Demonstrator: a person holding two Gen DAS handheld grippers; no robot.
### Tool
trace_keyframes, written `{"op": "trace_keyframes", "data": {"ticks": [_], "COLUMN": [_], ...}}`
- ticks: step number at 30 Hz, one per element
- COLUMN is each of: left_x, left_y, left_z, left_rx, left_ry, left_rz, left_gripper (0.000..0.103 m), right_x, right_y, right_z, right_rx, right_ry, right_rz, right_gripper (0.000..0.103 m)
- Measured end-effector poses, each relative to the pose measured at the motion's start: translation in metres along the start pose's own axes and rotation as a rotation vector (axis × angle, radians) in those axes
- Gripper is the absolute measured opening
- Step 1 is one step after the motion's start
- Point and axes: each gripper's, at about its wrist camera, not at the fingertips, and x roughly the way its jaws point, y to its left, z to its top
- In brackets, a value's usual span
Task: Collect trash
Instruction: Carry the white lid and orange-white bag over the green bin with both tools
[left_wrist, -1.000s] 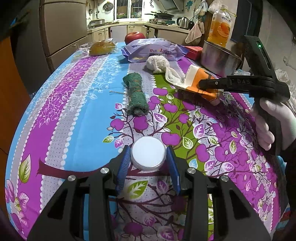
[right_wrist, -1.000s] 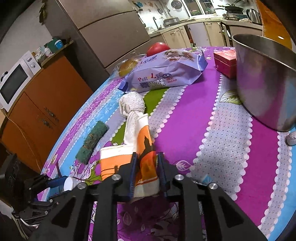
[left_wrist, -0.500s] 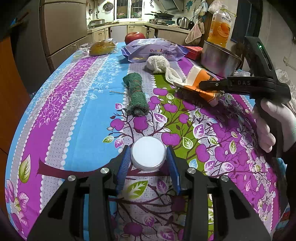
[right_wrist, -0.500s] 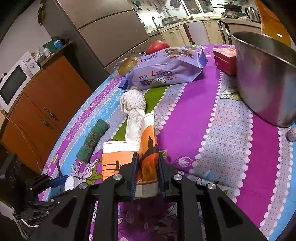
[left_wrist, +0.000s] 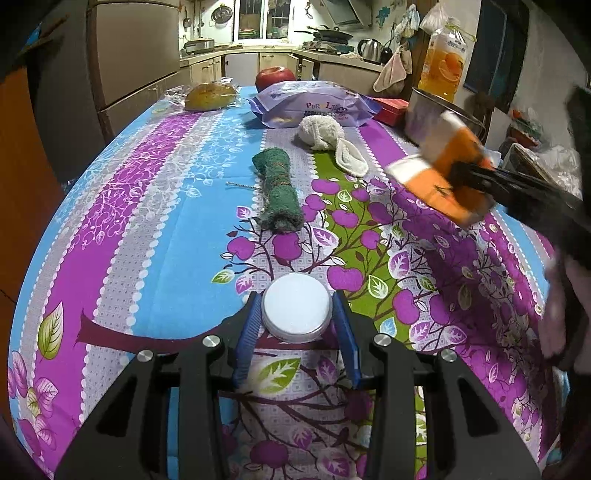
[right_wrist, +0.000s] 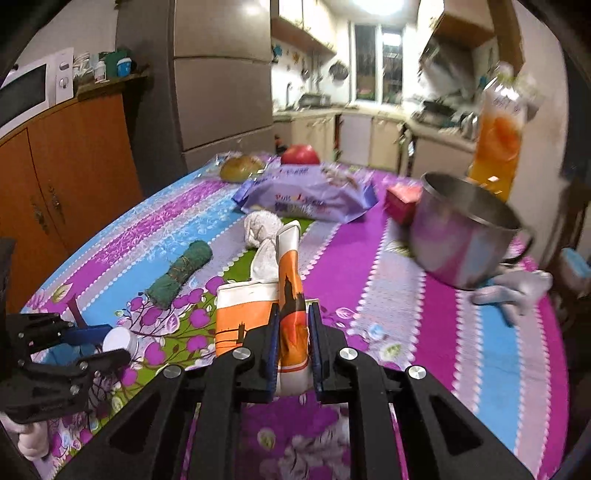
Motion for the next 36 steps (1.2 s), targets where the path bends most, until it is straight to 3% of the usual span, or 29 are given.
{"op": "trace_keyframes", "data": {"ticks": [13,27,36], "left_x": [-0.020,-0.056,-0.085], "left_y": [-0.007,-0.024,-0.036], "left_z": [-0.004,-0.004,-0.006], "left_rx": [-0.022,-0.059,-0.064], "left_ry": [-0.103,-0.192,-0.275], "left_rz": [0.107,0.123,0.129], "left_gripper": [0.038,0.038,0.038], "right_x": [-0.066,-0.106,-0.145], "right_y": [0.038,0.056,0.068], "right_z": [-0.038,-0.073,-0.079], "right_rx": [-0.077,-0.015,-0.022], "right_ry": [-0.124,-0.119,-0.230], "right_rz": [-0.205,-0.212,-0.260], "right_gripper": [0.015,0.015,0.015]}}
